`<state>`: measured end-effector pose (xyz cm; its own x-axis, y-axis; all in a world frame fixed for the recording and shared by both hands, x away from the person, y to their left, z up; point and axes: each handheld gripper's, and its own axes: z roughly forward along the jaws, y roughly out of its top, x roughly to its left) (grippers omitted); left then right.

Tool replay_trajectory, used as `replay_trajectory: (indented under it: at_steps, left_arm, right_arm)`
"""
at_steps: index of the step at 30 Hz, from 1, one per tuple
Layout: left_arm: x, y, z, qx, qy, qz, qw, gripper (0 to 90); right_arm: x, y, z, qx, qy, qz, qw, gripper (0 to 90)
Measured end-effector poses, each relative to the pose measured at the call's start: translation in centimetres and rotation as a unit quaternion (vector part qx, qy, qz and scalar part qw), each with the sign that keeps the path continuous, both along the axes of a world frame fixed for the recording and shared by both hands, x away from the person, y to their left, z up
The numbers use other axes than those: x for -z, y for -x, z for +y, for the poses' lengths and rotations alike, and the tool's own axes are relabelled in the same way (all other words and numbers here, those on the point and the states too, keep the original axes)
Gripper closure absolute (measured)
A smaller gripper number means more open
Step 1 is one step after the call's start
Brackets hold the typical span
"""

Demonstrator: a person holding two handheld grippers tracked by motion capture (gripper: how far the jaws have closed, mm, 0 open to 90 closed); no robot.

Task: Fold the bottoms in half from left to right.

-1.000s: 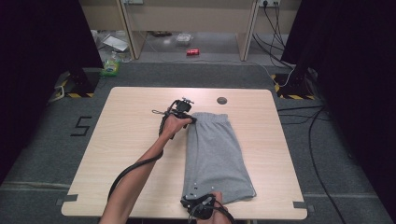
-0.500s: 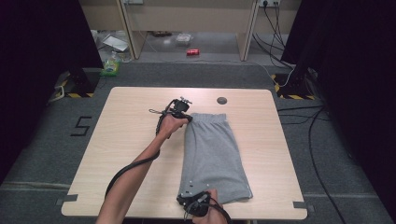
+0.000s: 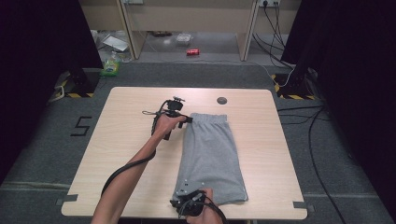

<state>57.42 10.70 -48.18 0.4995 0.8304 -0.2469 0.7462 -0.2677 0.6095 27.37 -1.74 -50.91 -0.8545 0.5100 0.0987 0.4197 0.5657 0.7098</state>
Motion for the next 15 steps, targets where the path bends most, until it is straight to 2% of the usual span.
replay_trajectory:
  at_steps: [2,5,8,10,11,13,15]
  left_arm:
    - [0.3,0.0,-0.8,0.002,-0.012,0.004,0.9999,52.3]
    - [1.0,0.1,-1.5,0.003,-0.019,0.010,0.9998,54.3]
    - [1.3,0.2,-1.8,0.002,-0.025,-0.001,0.9997,63.7]
    - [1.3,0.3,-1.8,0.004,-0.033,-0.008,0.9994,68.6]
    - [1.3,0.3,-1.8,0.005,-0.036,-0.010,0.9993,70.1]
    - [1.3,0.3,-1.7,0.010,-0.040,-0.016,0.9990,72.3]
    - [1.2,0.5,-1.6,0.013,-0.042,-0.022,0.9988,73.9]
  right_arm:
    - [0.1,0.2,0.0,0.003,0.006,-0.007,0.9999,59.8]
    - [0.0,0.0,-0.1,0.018,0.011,-0.019,0.9996,58.4]
    - [0.2,-0.3,0.0,0.016,0.014,-0.023,0.9995,59.5]
    - [0.2,-0.2,0.3,0.009,0.018,-0.023,0.9995,68.6]
    - [0.2,-0.2,0.4,0.001,0.022,-0.033,0.9992,73.4]
    - [0.2,-0.3,0.5,-0.009,0.023,-0.037,0.9990,82.5]
    - [0.2,-0.6,0.6,-0.012,0.019,-0.033,0.9992,85.2]
